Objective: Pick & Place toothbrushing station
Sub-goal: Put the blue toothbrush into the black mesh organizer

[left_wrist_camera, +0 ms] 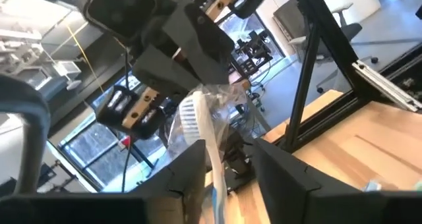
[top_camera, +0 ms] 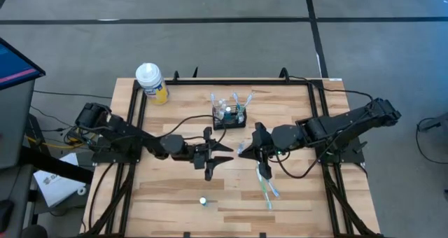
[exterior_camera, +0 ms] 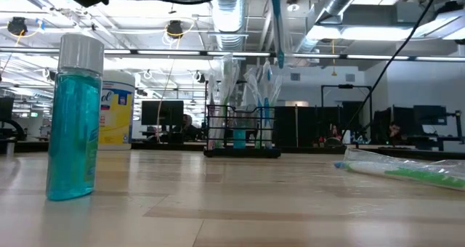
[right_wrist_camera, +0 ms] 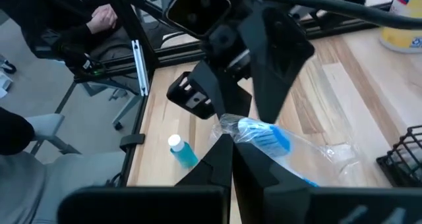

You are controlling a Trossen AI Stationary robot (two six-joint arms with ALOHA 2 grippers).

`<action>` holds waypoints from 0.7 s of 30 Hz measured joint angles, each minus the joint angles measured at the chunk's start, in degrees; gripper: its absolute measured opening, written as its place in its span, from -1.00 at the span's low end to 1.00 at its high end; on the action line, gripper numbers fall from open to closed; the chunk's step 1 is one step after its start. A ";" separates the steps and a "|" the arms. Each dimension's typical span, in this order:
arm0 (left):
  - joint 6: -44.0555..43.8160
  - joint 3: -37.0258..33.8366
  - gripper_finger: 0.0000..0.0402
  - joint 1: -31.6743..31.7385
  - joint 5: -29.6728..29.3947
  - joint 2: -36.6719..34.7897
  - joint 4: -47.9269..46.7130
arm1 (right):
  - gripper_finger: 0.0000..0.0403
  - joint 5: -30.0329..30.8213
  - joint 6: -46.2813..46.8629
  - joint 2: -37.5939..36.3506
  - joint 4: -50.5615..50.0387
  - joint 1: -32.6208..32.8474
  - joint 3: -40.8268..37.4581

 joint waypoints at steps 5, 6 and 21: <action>-6.62 0.00 -0.16 1.72 1.13 0.39 0.18 | -1.00 0.00 -0.84 0.00 1.40 -0.13 0.00; -6.90 -0.02 -0.13 2.07 1.11 0.43 0.06 | -1.00 0.00 -0.84 0.00 1.53 -0.25 0.00; -13.45 3.37 -0.12 3.91 4.65 3.86 0.38 | -1.00 0.02 -2.32 0.03 2.60 -0.76 -0.02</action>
